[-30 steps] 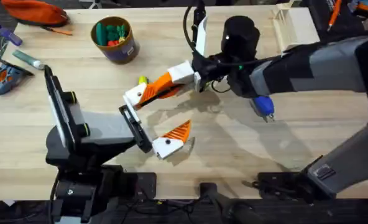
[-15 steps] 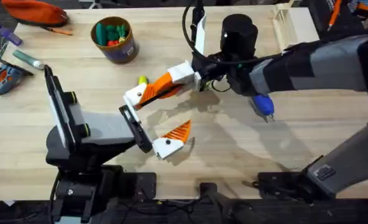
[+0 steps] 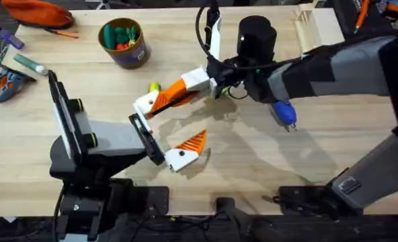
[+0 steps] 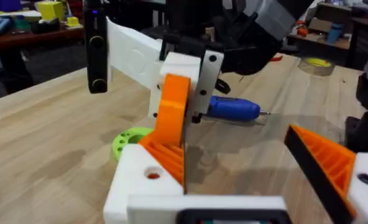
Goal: Pick up the gripper from the table and insert it into the empty holder that is missing its gripper. Then pick up a screw, insert it into the mounting hole, and use the screwdriver to tighten it. Finally, clean up the table by picking up the vegetable and placing it into the bucket.
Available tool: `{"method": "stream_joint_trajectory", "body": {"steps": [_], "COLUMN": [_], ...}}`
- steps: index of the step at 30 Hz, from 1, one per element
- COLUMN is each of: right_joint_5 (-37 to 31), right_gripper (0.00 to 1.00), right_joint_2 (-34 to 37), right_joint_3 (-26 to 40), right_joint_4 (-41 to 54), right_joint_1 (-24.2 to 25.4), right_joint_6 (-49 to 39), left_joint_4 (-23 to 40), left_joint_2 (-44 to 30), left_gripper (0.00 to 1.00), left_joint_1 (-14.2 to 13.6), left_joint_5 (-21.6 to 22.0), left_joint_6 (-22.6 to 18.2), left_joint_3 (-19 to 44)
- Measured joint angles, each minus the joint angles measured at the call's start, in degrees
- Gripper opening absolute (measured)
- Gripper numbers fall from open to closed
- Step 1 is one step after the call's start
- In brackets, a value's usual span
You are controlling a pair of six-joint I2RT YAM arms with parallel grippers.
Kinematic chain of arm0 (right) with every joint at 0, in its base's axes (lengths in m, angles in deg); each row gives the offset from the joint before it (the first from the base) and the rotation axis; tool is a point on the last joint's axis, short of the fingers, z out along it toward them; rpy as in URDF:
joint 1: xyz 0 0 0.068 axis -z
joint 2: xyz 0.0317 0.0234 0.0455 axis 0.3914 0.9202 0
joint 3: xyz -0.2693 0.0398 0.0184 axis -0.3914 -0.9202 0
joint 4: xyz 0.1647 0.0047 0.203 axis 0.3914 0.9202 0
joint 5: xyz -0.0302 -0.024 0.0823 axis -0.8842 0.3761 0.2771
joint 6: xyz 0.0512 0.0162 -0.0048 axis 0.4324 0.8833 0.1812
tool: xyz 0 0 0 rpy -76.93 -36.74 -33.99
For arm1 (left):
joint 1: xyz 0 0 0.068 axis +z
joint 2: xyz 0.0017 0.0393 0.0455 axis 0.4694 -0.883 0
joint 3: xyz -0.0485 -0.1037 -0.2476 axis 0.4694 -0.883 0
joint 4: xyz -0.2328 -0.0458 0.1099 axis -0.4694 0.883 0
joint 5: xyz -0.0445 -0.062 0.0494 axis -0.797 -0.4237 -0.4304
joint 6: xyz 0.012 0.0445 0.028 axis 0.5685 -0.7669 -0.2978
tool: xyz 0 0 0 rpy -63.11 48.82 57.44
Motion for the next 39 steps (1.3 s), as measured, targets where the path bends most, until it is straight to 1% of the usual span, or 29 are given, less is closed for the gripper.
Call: {"method": "stream_joint_trajectory", "body": {"steps": [9,20,23,39], "right_joint_5": [0.5,2.1,2.2,2.1], "right_gripper": [0.008,0.008,0.008,0.008], "right_joint_2": [0.7,1.4,1.4,1.4], "right_joint_3": [0.5,1.9,2.2,2.5], "right_joint_4": [-0.5,-0.4,0.9,1.2], "right_joint_1": [0.0,-0.2,-0.2,-0.3], "right_joint_6": [-2.5,-2.9,-2.9,-3.4], "left_joint_4": [0.0,0.0,0.0,0.0], "left_joint_2": [0.0,0.0,0.0,0.0], "left_gripper": [0.986,0.986,0.986,0.986], "left_joint_1": [0.0,0.0,0.0,0.0], "left_joint_5": [0.0,0.1,0.0,0.2], "left_joint_6": [0.0,-0.4,-0.2,-0.2], "left_joint_3": [0.0,0.0,0.0,0.0]}}
